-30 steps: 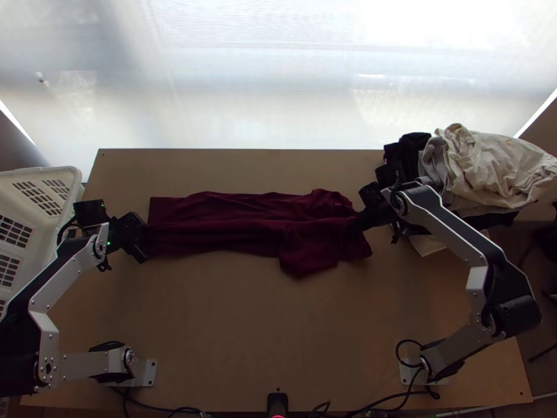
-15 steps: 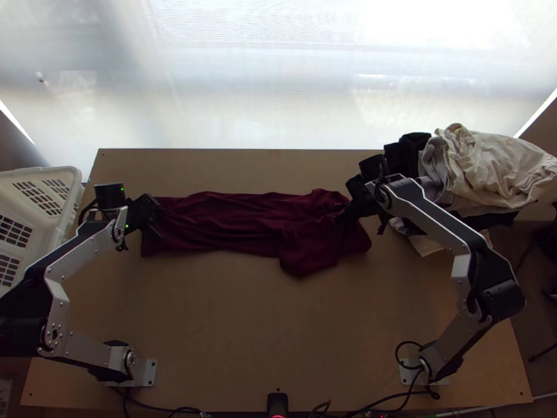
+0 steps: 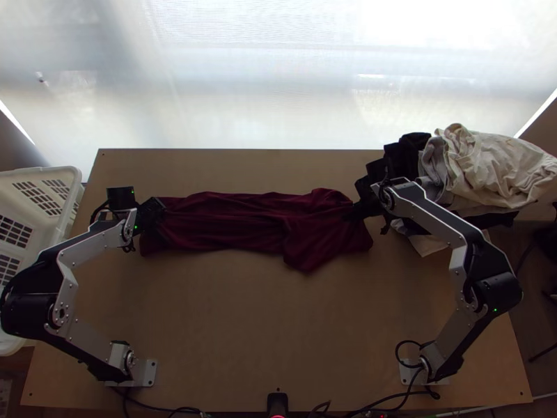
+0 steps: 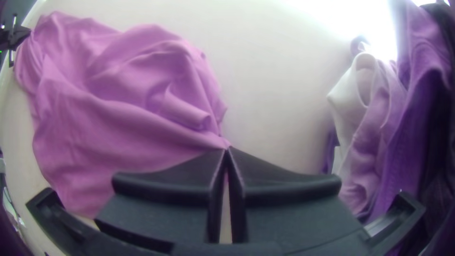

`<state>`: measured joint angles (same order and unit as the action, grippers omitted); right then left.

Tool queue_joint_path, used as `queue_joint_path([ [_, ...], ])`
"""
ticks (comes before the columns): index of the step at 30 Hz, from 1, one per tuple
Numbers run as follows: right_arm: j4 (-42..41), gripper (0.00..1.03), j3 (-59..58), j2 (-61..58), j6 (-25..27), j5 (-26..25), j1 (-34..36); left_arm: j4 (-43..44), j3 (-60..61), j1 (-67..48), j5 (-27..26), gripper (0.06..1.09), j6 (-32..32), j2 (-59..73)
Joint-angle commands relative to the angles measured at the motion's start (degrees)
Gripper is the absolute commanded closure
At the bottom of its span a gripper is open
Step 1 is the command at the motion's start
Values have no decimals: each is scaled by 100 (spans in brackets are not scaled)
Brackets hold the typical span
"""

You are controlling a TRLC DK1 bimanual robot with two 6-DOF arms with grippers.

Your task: Fold the t-shirt

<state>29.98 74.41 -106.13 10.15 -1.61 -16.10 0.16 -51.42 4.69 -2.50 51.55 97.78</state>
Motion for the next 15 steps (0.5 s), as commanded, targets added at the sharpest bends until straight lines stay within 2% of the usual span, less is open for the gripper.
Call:
queue_joint_path([
  [1, -168, 100, -41, -154, 13, -59, 54, 71, 53, 32, 39, 84, 101, 145],
  [2, -168, 100, -32, -172, 22, -59, 10, 71, 62, -3, 136, 58, 110, 154],
  [3, -168, 98, -14, -180, 13, -59, -34, 89, 71, -29, 224, 27, 118, 163],
  [4, -168, 89, 3, -180, -5, -59, -78, 159, 88, -65, 321, 9, 118, 172],
  [8, -36, 58, 144, -172, -180, -77, -192, 230, 44, -126, 338, 10, 22, 75],
  [12, 536, 22, 495, -110, -391, -112, -218, -25, -149, -170, 338, 10, -242, -400],
  [13, 597, 16, 530, -57, -391, -165, -210, -166, -246, -170, 338, 10, -303, -584],
  [15, 764, 12, 583, 66, -382, -200, -183, -509, -457, -161, 329, 10, -435, -945],
])
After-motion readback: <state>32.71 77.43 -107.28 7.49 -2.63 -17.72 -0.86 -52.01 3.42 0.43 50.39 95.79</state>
